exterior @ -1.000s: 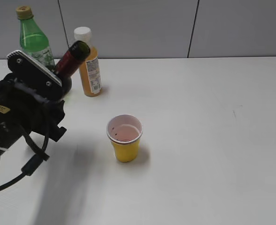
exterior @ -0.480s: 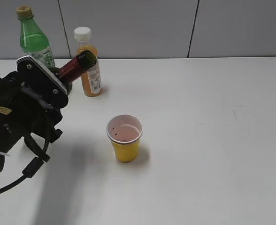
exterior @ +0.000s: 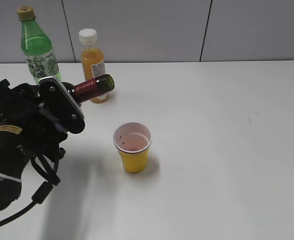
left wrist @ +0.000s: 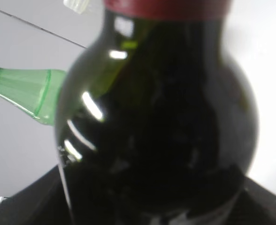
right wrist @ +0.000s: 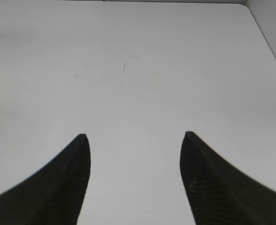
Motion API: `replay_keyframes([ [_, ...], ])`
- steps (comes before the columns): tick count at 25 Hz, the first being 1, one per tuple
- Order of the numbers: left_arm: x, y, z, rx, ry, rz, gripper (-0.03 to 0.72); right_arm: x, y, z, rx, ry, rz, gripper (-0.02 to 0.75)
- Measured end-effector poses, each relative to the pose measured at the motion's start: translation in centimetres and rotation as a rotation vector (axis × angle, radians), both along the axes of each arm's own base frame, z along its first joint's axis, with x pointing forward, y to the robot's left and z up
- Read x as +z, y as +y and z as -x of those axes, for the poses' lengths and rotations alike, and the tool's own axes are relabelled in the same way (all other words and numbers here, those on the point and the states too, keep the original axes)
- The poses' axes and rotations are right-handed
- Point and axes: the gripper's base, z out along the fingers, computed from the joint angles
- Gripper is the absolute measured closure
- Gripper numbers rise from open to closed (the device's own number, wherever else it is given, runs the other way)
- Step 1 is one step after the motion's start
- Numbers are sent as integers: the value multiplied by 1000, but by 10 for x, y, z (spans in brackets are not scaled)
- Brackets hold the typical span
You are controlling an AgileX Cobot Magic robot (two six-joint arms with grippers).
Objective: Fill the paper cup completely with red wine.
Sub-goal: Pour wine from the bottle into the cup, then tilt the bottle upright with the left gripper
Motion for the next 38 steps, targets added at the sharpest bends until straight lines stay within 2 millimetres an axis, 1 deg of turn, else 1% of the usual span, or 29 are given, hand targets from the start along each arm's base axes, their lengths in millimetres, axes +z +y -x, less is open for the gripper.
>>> replay_keyframes([
  [5,0,-3,2,-14,-14,-38,137,0,0,0,0,0,0,278],
  [13,-11,-6,3,-48,26,-164,137,0,0,0,0,1,0,278],
  [18,-14,-5,1,-39,12,-208,137,0,0,0,0,1,0,278],
  [26,-8,-11,-4,-57,-9,-243,137,0,0,0,0,0,0,278],
  [38,-6,-11,-5,-91,-12,-355,137,0,0,0,0,0,0,278],
])
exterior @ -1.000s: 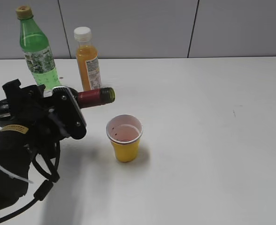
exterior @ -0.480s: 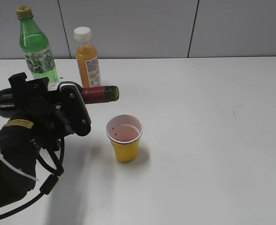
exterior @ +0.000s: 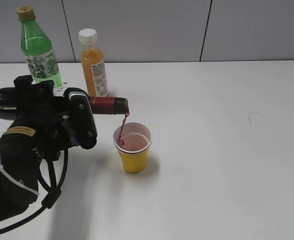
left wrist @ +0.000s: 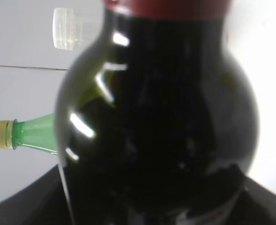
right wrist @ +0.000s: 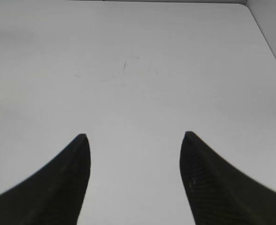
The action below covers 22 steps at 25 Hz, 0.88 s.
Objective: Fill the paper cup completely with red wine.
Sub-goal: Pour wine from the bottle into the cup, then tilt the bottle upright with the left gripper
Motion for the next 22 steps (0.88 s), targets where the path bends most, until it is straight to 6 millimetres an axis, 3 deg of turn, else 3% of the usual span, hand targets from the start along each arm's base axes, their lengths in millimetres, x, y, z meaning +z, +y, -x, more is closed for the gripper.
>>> replay_keyframes([
  [22,2,1,0,-20,-4,-114,137,0,0,0,0,0,1,278],
])
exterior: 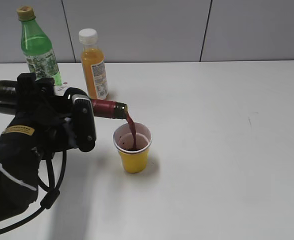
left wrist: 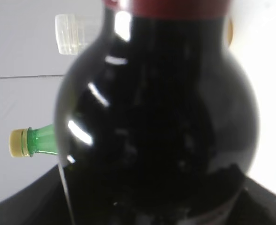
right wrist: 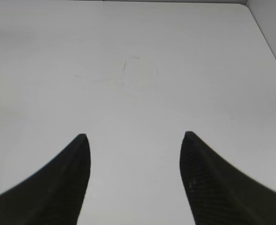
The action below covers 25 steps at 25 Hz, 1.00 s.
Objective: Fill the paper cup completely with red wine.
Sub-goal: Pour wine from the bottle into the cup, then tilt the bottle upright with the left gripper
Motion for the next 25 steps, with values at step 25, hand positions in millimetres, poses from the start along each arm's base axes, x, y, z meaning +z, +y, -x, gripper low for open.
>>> replay_keyframes([
  [25,0,2,0,10,14,-55,137,0,0,0,0,0,0,278],
])
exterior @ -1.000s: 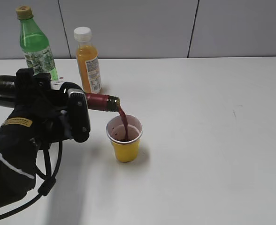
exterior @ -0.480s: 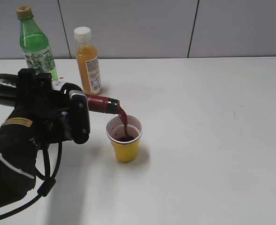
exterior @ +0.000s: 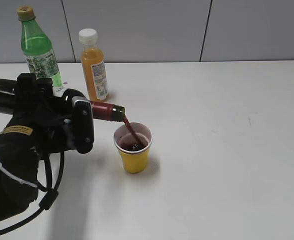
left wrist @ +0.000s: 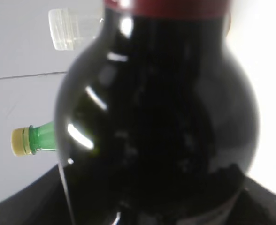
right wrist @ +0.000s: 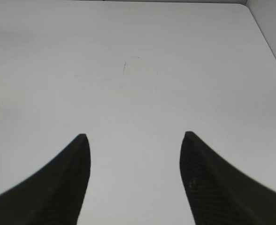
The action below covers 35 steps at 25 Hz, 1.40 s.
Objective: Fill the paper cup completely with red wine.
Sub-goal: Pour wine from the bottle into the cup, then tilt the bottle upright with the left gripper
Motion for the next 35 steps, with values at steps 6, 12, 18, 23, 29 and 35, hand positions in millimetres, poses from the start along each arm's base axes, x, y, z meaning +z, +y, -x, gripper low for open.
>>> replay_keyframes([
  [6,0,0,0,-1,3,-13,137,0,0,0,0,0,0,278],
  [12,0,0,0,-3,4,-17,137,0,0,0,0,0,0,278],
  [18,0,0,0,-2,5,-20,137,0,0,0,0,0,0,278],
  [23,1,0,0,2,-1,-21,137,0,0,0,0,0,0,278],
  [29,1,1,0,3,-1,-21,137,0,0,0,0,0,0,278],
  [35,1,1,0,2,2,-32,137,0,0,0,0,0,0,278],
])
